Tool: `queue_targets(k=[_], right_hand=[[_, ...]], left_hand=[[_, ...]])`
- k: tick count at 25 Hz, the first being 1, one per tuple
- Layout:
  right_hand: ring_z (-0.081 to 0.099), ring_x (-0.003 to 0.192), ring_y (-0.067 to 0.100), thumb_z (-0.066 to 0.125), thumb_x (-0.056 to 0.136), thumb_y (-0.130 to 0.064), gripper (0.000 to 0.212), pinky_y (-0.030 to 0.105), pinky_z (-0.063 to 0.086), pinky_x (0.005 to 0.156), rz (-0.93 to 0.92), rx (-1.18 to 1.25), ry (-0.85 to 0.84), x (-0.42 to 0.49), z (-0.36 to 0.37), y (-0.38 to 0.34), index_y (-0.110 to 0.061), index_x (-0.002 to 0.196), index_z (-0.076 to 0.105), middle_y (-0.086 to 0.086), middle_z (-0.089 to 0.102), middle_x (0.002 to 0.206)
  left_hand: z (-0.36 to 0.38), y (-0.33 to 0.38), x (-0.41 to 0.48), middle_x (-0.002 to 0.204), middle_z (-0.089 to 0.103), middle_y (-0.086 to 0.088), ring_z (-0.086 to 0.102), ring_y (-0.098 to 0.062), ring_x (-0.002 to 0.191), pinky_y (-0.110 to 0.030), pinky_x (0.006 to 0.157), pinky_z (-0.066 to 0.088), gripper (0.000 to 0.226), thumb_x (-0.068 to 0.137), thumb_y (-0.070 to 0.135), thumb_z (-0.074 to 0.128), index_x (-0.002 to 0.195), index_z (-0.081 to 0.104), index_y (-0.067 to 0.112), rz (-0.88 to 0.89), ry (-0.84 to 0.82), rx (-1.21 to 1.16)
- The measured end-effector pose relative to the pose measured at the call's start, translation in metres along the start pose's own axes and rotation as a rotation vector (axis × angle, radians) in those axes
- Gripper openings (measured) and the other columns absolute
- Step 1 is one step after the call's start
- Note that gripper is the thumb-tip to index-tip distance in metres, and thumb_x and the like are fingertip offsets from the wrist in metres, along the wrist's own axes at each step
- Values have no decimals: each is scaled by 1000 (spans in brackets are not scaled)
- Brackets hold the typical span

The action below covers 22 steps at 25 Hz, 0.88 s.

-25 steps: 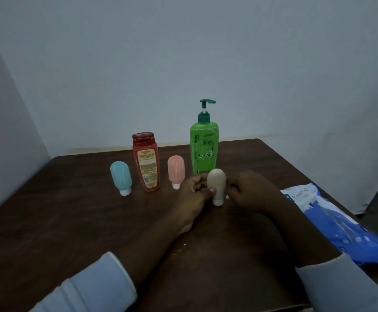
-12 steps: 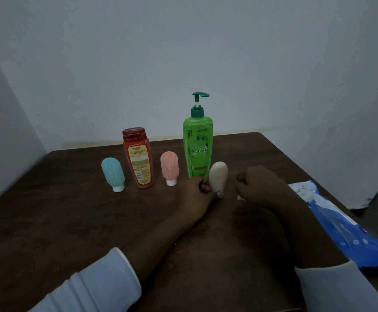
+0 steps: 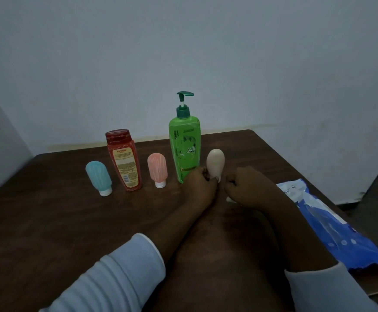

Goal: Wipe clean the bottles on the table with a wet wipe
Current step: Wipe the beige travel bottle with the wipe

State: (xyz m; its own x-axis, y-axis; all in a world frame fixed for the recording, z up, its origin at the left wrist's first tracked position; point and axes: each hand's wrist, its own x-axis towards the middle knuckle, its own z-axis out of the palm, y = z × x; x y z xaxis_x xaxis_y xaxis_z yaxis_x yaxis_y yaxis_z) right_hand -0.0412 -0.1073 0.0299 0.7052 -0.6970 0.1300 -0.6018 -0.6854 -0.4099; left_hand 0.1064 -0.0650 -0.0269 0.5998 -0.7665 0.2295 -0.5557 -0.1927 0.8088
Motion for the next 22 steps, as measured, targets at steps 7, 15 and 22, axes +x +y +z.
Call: queue_targets(k=[7,15,22], right_hand=[[59,60,17,53,89,-25,33,33,45,56,-57,18,53,1,4,2,-24,56,47,-2,60,63],[49,54,10,53,91,-24,33,28,35,56,-80,-25,74,5,8,5,-24,58,48,-5,51,59],[48,54,7,54,92,-25,33,27,34,56,-115,-5,113,7,11,5,-24,59,50,-6,50,58]], left_hand=[[6,2,1,100,76,-6,69,-26,92,-35,74,51,18,90,27,71,102,72,14,31,64,73],[10,0,3,98,77,-5,71,-26,91,-35,72,53,20,91,32,67,101,75,16,48,62,102],[10,-2,2,97,76,-3,70,-25,90,-37,75,55,20,91,35,65,99,72,18,35,19,132]])
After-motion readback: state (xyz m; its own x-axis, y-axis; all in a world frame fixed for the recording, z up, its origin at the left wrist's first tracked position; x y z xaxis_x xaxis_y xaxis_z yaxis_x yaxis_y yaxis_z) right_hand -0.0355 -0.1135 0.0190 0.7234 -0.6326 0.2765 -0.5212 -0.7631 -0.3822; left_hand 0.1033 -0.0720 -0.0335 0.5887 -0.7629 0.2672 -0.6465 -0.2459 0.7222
